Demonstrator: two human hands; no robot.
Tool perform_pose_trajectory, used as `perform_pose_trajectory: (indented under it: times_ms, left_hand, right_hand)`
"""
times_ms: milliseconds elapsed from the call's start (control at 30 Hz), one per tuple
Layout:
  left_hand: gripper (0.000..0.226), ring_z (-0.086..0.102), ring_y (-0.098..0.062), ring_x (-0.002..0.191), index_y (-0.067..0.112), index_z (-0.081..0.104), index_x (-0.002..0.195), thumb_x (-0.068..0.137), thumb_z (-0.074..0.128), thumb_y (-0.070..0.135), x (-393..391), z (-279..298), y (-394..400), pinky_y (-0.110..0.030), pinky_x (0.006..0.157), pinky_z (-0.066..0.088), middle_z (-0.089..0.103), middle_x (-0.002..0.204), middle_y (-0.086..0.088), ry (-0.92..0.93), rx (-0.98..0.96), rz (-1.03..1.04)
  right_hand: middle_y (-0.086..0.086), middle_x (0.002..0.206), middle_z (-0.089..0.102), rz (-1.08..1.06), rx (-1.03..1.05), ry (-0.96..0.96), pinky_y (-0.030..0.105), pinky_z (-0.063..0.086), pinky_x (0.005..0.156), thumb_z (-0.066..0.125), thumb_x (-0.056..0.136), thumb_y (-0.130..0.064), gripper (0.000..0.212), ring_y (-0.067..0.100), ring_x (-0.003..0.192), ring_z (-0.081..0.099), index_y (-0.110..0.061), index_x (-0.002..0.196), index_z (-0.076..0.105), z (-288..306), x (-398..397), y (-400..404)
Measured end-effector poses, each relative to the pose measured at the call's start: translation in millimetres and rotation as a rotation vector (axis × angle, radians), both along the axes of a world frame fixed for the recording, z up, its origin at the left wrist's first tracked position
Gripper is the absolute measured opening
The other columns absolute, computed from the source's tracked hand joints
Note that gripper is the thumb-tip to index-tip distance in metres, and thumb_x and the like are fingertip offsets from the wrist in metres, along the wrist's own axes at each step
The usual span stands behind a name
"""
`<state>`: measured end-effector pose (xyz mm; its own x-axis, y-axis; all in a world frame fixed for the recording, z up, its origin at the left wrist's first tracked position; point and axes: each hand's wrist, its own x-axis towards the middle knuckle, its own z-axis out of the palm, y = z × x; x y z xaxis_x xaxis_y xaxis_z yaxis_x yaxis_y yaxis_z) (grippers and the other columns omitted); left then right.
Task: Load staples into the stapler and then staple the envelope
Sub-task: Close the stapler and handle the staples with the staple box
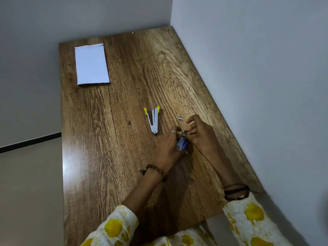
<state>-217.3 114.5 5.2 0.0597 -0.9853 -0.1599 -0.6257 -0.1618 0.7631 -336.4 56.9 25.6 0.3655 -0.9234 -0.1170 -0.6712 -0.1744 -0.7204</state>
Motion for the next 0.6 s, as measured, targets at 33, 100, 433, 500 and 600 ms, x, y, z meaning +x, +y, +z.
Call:
perform_pose_trajectory:
  times_ms: [33,100,433,500,600]
  left_hand:
    - [0.064,0.052,-0.020,0.107,0.012,0.041,0.122,0.069,0.077,0.019,-0.1,-0.1,-0.2,-0.019,0.078,0.036,0.058,0.117,-0.009,0.006,0.000,0.002]
    - [0.064,0.052,-0.020,0.108,0.012,0.041,0.122,0.069,0.077,0.018,-0.3,-0.5,-0.1,-0.019,0.079,0.037,0.058,0.118,-0.009,0.016,-0.001,0.006]
    - [0.058,0.053,-0.020,0.103,0.011,0.045,0.115,0.068,0.077,0.018,-0.5,-2.3,-0.6,-0.021,0.076,0.039,0.058,0.114,-0.008,-0.009,-0.032,0.005]
    - [0.055,0.054,-0.020,0.101,0.011,0.047,0.113,0.068,0.078,0.018,-0.3,-3.1,-0.5,-0.020,0.074,0.037,0.058,0.114,-0.007,-0.020,-0.054,-0.006]
    - [0.051,0.053,-0.020,0.102,0.010,0.049,0.112,0.069,0.076,0.017,0.4,-4.6,-0.4,-0.023,0.076,0.041,0.057,0.114,-0.007,-0.021,-0.077,-0.024]
  right_hand:
    - [0.001,0.089,0.057,-0.008,-0.020,0.004,0.005,0.042,0.056,0.069,0.078,-0.005,0.037,0.009,0.076,0.060,-0.014,0.107,0.050,-1.0,-0.2,0.4]
    - [0.000,0.089,0.057,-0.018,-0.058,0.015,0.001,0.041,0.054,0.069,0.077,-0.004,0.036,0.007,0.073,0.059,-0.014,0.106,0.051,-3.1,0.2,2.4]
    - [0.004,0.090,0.060,-0.025,-0.032,-0.017,0.004,0.043,0.051,0.070,0.076,-0.003,0.039,0.006,0.068,0.058,-0.016,0.108,0.053,-2.7,1.0,0.8]
    - [0.003,0.089,0.060,-0.079,0.021,-0.096,0.001,0.043,0.053,0.072,0.075,-0.005,0.038,0.002,0.068,0.058,-0.015,0.107,0.055,-2.6,-1.2,-0.9]
    - [0.002,0.090,0.061,-0.135,0.048,-0.153,0.000,0.044,0.054,0.074,0.074,-0.007,0.038,0.002,0.071,0.059,-0.013,0.106,0.055,-2.6,-5.7,-3.4]
